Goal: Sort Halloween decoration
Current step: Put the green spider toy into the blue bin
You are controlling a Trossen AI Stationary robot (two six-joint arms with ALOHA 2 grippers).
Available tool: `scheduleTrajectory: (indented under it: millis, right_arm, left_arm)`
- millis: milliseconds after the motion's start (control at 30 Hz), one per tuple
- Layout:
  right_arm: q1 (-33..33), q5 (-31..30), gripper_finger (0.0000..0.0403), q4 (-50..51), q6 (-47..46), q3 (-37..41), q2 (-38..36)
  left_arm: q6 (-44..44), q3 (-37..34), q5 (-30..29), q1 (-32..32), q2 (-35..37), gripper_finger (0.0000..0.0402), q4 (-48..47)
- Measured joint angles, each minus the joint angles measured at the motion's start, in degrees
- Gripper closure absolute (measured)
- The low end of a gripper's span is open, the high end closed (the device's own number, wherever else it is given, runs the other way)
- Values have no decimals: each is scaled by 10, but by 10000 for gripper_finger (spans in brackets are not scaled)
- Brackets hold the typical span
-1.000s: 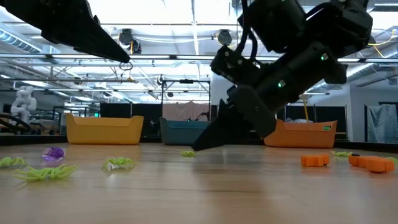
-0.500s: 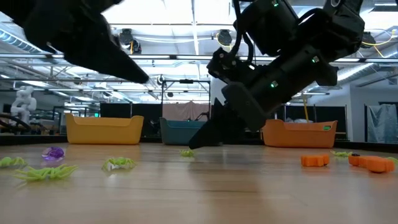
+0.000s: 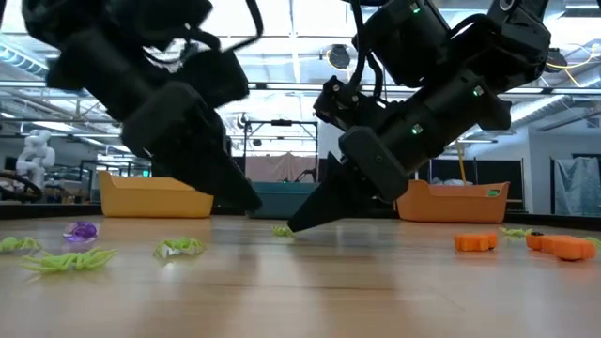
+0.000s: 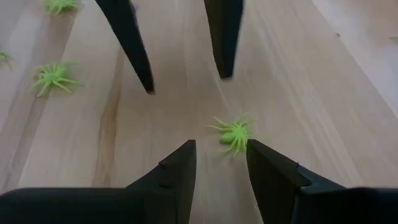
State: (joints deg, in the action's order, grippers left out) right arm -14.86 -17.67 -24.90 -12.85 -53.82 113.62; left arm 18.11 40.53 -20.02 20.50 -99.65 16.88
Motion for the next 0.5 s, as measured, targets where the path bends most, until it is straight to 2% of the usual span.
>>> scheduleTrajectory:
  millis: [233, 500]
  right_arm:
    - [7, 15, 309, 6, 0, 0, 0]
    - [19, 24, 323, 12, 2, 0, 0]
  left_arm:
    - [15, 0, 66, -34, -28, 208, 25]
    - [25, 0, 86, -54, -38, 208, 26]
